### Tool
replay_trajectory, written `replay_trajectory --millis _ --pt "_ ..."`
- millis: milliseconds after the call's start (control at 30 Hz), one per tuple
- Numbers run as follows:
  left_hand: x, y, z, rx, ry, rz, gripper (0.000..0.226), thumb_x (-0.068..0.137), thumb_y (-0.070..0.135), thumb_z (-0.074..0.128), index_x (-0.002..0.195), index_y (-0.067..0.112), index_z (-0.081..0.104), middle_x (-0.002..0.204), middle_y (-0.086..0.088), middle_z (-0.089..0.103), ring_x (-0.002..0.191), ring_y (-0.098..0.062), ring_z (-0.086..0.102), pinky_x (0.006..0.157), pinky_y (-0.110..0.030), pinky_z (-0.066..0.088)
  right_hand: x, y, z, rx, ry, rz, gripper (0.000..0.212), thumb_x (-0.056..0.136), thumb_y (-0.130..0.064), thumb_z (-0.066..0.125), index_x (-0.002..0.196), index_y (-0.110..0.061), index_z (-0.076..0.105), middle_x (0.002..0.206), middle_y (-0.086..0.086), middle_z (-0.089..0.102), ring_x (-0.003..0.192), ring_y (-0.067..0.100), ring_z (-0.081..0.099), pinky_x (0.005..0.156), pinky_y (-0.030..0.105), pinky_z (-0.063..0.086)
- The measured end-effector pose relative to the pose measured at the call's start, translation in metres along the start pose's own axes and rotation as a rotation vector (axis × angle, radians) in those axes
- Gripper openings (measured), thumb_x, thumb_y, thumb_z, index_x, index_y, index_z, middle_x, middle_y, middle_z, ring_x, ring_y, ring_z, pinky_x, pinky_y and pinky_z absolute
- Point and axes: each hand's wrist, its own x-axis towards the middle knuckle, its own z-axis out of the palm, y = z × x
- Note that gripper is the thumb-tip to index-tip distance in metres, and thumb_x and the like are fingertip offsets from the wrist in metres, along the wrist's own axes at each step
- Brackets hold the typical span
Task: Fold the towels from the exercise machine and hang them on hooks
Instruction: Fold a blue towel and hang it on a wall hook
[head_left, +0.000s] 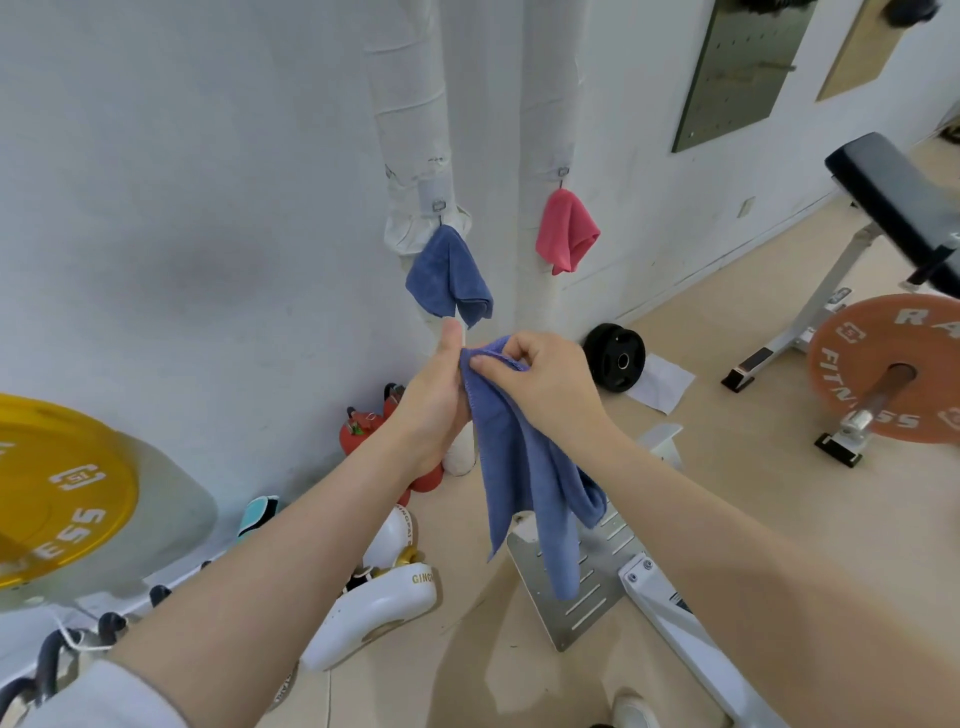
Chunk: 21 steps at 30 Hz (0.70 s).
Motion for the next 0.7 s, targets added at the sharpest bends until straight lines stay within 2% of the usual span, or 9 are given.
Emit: replay_trajectory --millis 100,167,267,333,400,467,533,600,700 --pt "0.006 -0.001 0.009 0.171 0.058 0.108 0.039 0.100 0.028 0.036 0.081 0.019 0.069 0.082 0.008 0.072 0.090 -0.007 0.064 0.078 -0.017 0.049 0.006 0.006 -0.013 -0.026 -0.012 -0.003 0.032 0.084 -0.028 0.064 0.058 -0.016 0.049 0.056 -0.005 0.049 0.054 0.006 0.045 0.056 0.021 0.037" --pt "0.010 0.002 0.014 0.226 0.047 0.133 0.036 0.101 0.022 0.035 0.085 0.017 0.067 0.077 0.009 0.072 0.079 0.000 0.065 0.071 -0.012 0.048 0.010 0.012 -0.023 -0.018 -0.012 -0.043 0.032 0.084 -0.029 0.065 0.061 -0.011 0.052 0.059 -0.004 0.052 0.054 0.005 0.046 0.056 0.016 0.036" --pt "0.023 0.005 0.022 0.349 0.128 0.178 0.036 0.101 0.023 0.033 0.088 0.021 0.067 0.078 0.009 0.071 0.079 -0.001 0.064 0.075 -0.015 0.048 0.017 0.027 -0.038 0.041 -0.070 -0.064 0.029 0.082 -0.024 0.068 0.062 -0.009 0.053 0.054 -0.002 0.047 0.048 0.004 0.042 0.052 0.013 0.035" --pt "0.032 0.009 0.031 0.353 0.283 0.200 0.035 0.101 0.026 0.034 0.085 0.024 0.065 0.079 0.005 0.067 0.077 -0.005 0.061 0.072 -0.017 0.047 0.026 0.045 -0.051 0.100 -0.238 0.001 0.028 0.083 -0.022 0.065 0.065 -0.006 0.052 0.058 0.004 0.044 0.054 0.008 0.040 0.058 0.022 0.036" --pt "0.043 0.013 0.038 0.293 0.433 0.215 0.033 0.100 0.029 0.035 0.084 0.024 0.063 0.078 0.004 0.063 0.074 -0.005 0.059 0.066 -0.014 0.047 0.034 0.065 -0.063 0.089 -0.458 0.070 0.031 0.087 -0.024 0.060 0.077 0.005 0.053 0.070 0.010 0.048 0.067 0.018 0.044 0.066 0.033 0.038" --pt "0.054 0.016 0.041 0.245 0.534 0.198 0.031 0.099 0.033 0.037 0.083 0.026 0.063 0.079 0.005 0.063 0.079 -0.009 0.059 0.069 -0.017 0.046 0.037 0.080 -0.072 0.041 -0.594 0.076 0.028 0.088 -0.023 0.055 0.088 0.005 0.056 0.078 0.010 0.054 0.074 0.019 0.048 0.071 0.036 0.041" --pt "0.064 0.016 0.045 0.197 0.591 0.172 0.032 0.098 0.036 0.039 0.079 0.027 0.062 0.080 0.005 0.063 0.083 -0.013 0.058 0.076 -0.025 0.046 0.041 0.088 -0.079 -0.014 -0.634 0.038 0.020 0.087 -0.018 0.053 0.090 0.002 0.055 0.080 0.007 0.054 0.076 0.017 0.048 0.073 0.036 0.042" --pt "0.073 0.015 0.051 0.174 0.646 0.165 0.032 0.098 0.036 0.039 0.077 0.025 0.061 0.078 0.005 0.062 0.082 -0.014 0.057 0.077 -0.026 0.045 0.044 0.097 -0.085 -0.106 -0.674 0.007 0.016 0.086 -0.016 0.055 0.091 0.000 0.054 0.078 0.006 0.050 0.072 0.015 0.046 0.069 0.031 0.042" --pt "0.082 0.016 0.054 0.139 0.754 0.204 0.035 0.098 0.035 0.039 0.071 0.021 0.056 0.073 0.004 0.057 0.074 -0.012 0.054 0.074 -0.027 0.043 0.047 0.117 -0.097 -0.298 -0.835 0.073 0.016 0.080 -0.014 0.056 0.067 -0.009 0.047 0.062 0.000 0.047 0.053 0.008 0.042 0.053 0.017 0.035"
